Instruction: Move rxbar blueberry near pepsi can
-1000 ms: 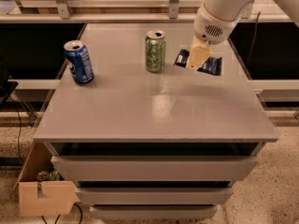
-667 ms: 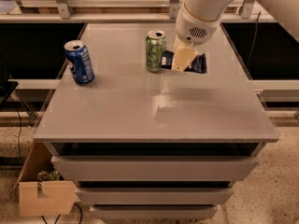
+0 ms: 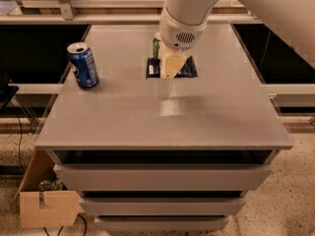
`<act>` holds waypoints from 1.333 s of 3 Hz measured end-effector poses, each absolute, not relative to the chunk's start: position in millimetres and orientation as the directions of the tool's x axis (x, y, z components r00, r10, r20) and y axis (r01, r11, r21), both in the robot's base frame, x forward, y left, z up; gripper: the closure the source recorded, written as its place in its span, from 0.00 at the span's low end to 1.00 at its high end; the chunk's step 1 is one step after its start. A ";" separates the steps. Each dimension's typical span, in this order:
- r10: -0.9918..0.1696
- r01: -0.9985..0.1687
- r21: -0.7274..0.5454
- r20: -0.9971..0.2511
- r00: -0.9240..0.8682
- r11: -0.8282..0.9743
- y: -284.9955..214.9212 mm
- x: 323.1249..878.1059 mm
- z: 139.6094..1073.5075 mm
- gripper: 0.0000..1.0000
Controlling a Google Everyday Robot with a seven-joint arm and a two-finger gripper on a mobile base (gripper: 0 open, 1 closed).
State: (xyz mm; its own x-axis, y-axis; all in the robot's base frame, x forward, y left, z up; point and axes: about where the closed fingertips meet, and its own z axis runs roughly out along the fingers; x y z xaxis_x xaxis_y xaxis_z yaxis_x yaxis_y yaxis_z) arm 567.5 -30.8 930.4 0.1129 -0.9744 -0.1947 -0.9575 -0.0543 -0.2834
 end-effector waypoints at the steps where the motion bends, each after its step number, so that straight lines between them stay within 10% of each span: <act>1: -0.967 -0.948 -0.299 -0.191 0.168 -0.106 -8.1 571.8 929.4 1.00; 4: -0.887 -0.891 -0.313 -0.223 0.405 -0.328 71.6 600.3 915.1 1.00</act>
Offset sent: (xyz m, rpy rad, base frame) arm 0.0221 0.0882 -0.0062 0.0231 -0.0399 0.2554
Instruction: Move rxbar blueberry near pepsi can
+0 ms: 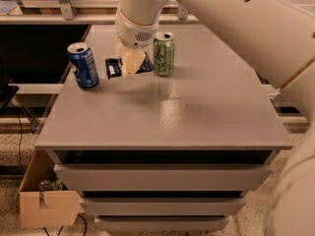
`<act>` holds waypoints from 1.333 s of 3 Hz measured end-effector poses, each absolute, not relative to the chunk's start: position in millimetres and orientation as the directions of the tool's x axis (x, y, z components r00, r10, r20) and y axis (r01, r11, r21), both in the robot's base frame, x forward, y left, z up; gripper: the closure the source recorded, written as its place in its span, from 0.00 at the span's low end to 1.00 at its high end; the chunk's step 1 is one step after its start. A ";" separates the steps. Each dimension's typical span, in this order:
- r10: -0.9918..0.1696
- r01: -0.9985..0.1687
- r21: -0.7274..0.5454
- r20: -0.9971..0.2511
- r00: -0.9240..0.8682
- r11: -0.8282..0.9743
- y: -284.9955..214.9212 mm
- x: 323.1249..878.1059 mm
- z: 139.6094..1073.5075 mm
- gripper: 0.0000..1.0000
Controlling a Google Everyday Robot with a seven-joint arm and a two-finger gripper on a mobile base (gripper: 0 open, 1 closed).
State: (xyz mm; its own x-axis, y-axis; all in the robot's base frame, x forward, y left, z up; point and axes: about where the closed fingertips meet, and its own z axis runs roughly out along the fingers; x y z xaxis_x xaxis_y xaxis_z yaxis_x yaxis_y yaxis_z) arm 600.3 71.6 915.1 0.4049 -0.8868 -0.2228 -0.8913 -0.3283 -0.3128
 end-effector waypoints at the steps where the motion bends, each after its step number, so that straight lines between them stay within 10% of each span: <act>1: -0.867 -0.886 -0.294 -0.247 0.432 -0.358 83.8 614.1 898.9 1.00; 4: -0.851 -0.885 -0.273 -0.276 0.448 -0.377 100.2 646.2 873.9 1.00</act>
Offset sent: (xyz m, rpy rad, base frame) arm 0.0403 0.0141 -0.0476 0.0140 0.0830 0.0533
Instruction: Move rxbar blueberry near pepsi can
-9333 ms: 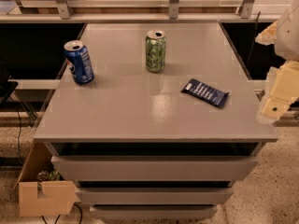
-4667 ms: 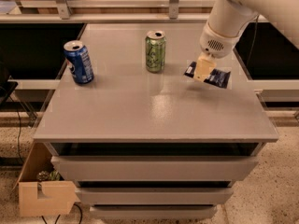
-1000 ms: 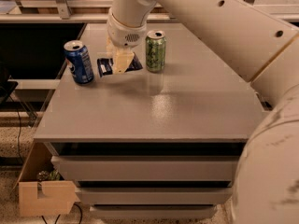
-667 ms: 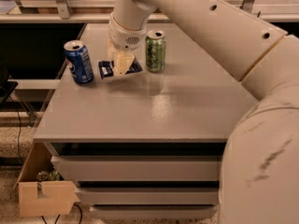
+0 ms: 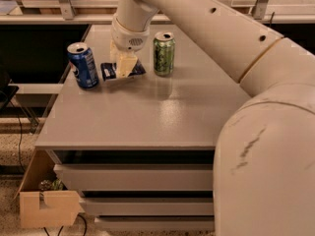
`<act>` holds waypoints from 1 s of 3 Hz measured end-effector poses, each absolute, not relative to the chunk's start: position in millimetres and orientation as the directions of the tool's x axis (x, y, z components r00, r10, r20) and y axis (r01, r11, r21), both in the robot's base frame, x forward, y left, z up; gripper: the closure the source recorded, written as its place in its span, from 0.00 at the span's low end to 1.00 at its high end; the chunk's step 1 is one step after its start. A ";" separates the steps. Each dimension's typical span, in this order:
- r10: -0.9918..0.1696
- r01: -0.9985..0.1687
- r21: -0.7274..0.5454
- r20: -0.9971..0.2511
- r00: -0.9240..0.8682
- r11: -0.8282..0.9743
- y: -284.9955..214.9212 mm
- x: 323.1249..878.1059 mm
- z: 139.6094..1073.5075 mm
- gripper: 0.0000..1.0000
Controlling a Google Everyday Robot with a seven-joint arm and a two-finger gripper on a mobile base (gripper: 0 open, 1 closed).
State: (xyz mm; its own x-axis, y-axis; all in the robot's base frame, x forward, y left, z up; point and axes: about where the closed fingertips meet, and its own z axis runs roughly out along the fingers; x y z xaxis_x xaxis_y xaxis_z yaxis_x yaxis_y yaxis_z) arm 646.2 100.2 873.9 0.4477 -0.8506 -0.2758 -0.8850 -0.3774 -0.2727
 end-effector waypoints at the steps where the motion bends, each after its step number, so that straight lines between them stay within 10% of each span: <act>1: -0.856 -0.887 -0.275 -0.271 0.441 -0.371 103.4 646.0 878.5 0.83; 3: -0.857 -0.889 -0.267 -0.269 0.440 -0.373 109.4 642.7 880.3 0.36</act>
Offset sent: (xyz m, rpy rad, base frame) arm -0.0052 0.0076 0.0149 -0.0111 -0.0066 -0.0157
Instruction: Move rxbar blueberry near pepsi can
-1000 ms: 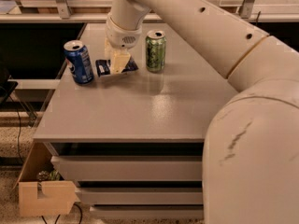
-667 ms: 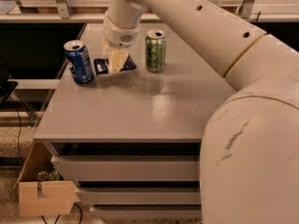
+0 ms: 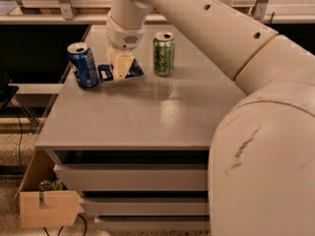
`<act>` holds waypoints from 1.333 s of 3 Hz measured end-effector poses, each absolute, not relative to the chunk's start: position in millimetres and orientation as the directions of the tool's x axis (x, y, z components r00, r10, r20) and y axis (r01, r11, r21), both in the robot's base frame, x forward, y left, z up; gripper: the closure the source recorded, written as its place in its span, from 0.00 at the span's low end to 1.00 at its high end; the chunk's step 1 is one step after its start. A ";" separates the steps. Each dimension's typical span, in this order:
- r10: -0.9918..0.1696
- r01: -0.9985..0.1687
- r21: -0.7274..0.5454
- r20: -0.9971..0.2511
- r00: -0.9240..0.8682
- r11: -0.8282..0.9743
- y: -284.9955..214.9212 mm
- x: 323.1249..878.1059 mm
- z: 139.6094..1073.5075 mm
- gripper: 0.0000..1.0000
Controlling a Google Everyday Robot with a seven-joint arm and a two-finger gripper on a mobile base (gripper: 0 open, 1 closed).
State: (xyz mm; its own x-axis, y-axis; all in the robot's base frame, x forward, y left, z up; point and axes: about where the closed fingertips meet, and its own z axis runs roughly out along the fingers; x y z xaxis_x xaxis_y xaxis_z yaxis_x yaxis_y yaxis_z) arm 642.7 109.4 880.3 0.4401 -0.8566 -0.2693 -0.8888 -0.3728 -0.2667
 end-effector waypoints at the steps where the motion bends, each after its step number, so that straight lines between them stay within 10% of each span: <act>1: -0.849 -0.886 -0.260 -0.276 0.450 -0.385 113.7 640.7 879.2 0.12; 4: -0.829 -0.878 -0.250 -0.302 0.471 -0.408 119.4 637.9 878.2 0.00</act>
Offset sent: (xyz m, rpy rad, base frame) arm -0.0067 0.0074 0.0017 0.0118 0.0194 0.0387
